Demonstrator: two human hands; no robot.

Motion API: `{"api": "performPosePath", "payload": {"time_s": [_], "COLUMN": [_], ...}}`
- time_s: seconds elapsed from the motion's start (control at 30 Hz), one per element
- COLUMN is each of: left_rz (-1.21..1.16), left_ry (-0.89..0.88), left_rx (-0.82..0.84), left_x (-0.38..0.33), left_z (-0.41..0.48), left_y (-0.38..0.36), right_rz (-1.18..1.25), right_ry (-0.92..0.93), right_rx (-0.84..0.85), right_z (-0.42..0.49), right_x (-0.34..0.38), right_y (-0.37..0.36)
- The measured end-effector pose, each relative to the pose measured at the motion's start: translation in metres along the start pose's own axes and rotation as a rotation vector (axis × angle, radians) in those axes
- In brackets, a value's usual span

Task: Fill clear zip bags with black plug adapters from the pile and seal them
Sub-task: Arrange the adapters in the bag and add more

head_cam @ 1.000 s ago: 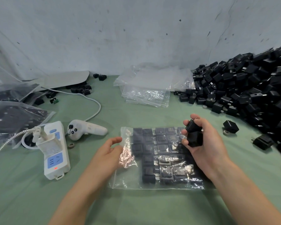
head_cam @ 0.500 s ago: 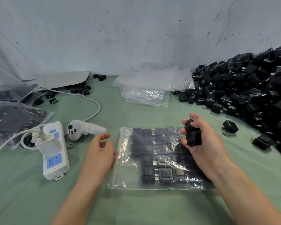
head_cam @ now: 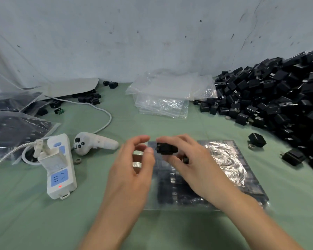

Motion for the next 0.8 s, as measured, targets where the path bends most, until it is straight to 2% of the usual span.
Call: {"api": "performPosePath", "payload": {"time_s": [0.07, 0.17, 0.27, 0.53, 0.6, 0.67, 0.73, 0.8], "left_rz": [0.09, 0.256, 0.325, 0.348, 0.314, 0.288, 0.27, 0.27], "left_ry": [-0.08, -0.184, -0.221, -0.213, -0.135, 0.002, 0.172, 0.346], "left_rx": [0.071, 0.112, 0.118, 0.163, 0.118, 0.002, -0.11, -0.149], "left_x": [-0.009, -0.017, -0.017, -0.011, 0.0, 0.019, 0.044, 0.069], "left_z": [-0.003, -0.005, -0.005, -0.005, 0.0, 0.007, 0.011, 0.009], "left_y": [-0.01, -0.013, -0.012, -0.005, 0.006, 0.031, 0.059, 0.078], "right_rz": [-0.147, -0.147, -0.181, -0.258, -0.2, -0.158, -0.188, -0.282], "right_ry": [0.037, 0.004, -0.004, 0.134, 0.115, 0.073, 0.038, 0.008], "right_rx": [0.059, 0.086, 0.111, 0.197, 0.155, 0.101, 0.081, 0.082], "right_z": [0.0, 0.0, 0.0, -0.002, -0.004, -0.004, -0.004, -0.003], "right_x": [0.008, 0.007, 0.01, 0.03, 0.026, 0.015, 0.005, -0.003], "right_y": [-0.009, -0.012, -0.01, -0.024, -0.018, -0.009, -0.004, -0.002]}}
Point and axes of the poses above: each hand's wrist, its own z-axis towards the middle knuckle, its own y-axis out of the back of the hand, x = y × z, the point moved 10 cm from there along z, towards the middle knuckle, and after that the axes turned 6 degrees about x, right-handed, at the moved point
